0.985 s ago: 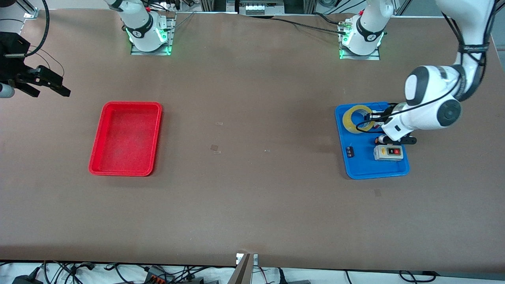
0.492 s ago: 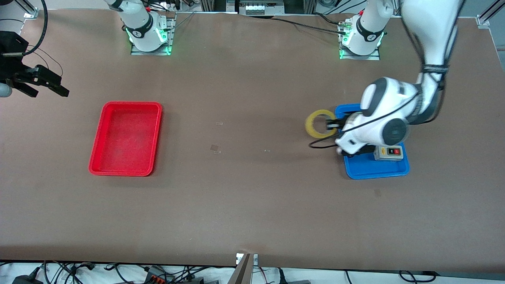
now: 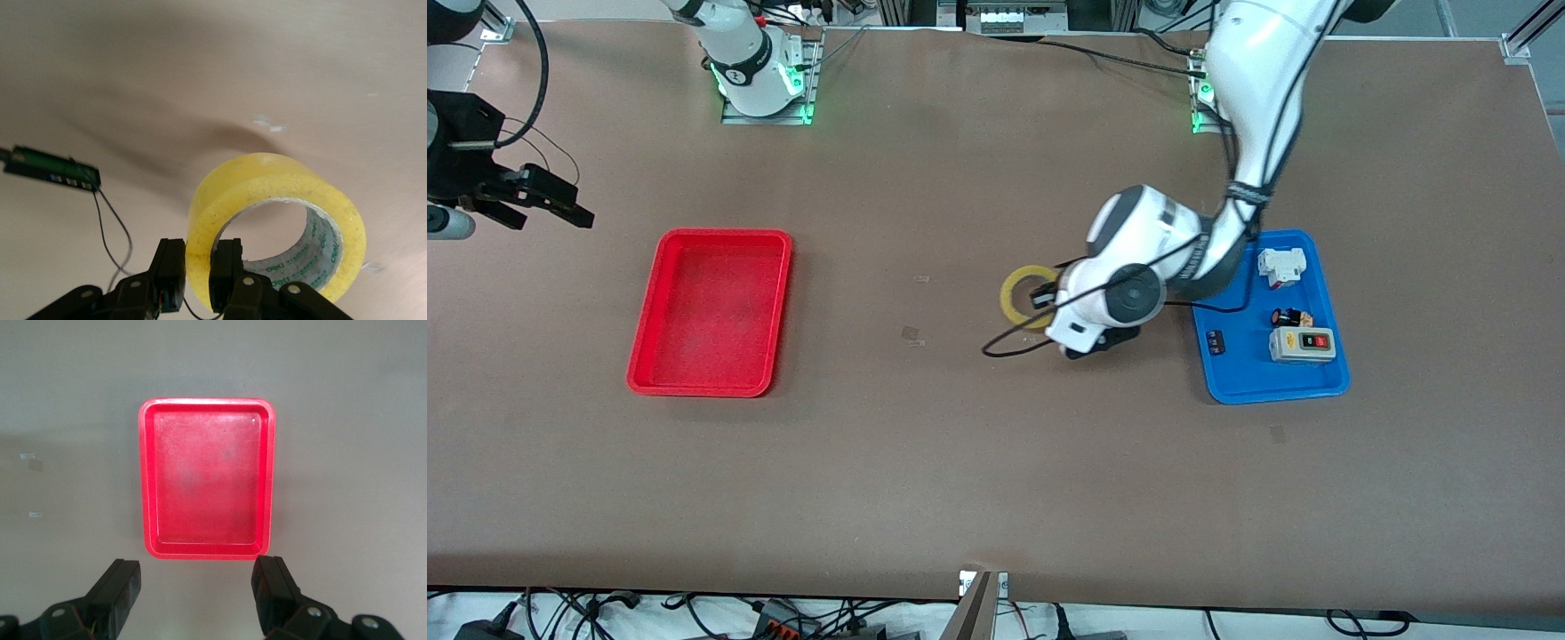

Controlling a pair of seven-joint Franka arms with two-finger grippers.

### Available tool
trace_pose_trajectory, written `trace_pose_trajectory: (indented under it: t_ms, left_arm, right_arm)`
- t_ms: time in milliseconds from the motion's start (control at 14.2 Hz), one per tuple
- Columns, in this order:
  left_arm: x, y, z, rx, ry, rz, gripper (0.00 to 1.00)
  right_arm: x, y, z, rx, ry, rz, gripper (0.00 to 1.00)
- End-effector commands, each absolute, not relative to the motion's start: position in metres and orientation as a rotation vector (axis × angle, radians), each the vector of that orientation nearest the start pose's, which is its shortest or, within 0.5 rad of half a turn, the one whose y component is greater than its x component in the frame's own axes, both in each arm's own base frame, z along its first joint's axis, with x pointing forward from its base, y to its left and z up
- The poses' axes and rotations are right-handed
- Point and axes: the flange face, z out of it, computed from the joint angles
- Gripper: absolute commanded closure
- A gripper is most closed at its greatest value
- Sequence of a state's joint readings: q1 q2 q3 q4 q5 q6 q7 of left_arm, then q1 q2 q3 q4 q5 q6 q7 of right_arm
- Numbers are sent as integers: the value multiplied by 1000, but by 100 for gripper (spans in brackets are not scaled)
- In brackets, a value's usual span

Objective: Place and move tape with both arms
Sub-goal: 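Carry the tape roll with the left gripper to the table middle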

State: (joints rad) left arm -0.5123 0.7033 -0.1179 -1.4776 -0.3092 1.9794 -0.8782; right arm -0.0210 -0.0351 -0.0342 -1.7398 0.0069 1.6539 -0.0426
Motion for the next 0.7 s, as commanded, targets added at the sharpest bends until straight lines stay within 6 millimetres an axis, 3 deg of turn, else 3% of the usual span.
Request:
trace_pose_trajectory:
  t_ms: [0, 70, 141, 211, 422, 563, 633]
  left_arm:
    - [554, -454, 245, -3153, -795, 556, 93]
    - [549, -462, 244, -3157, -790, 549, 79]
    - [546, -465, 243, -3158, -780, 547, 48]
    - [545, -466, 242, -3161, -759, 538, 0]
    - [554, -458, 263, -3175, -780, 512, 0]
    - [559, -439, 295, -3139, -770, 522, 0]
    - [569, -419, 316, -3122, -776, 473, 0]
  right_arm:
    - [548, -33, 574, -3142, 11, 68, 0]
    - [551, -33, 572, -3143, 11, 56, 0]
    - [553, -33, 571, -3145, 6, 42, 0]
    - [557, -33, 563, -3148, 10, 61, 0]
    - [563, -29, 556, -3149, -2, 63, 0]
    - [567, -29, 542, -3139, -12, 108, 0]
    - [570, -27, 534, -3130, -15, 134, 0]
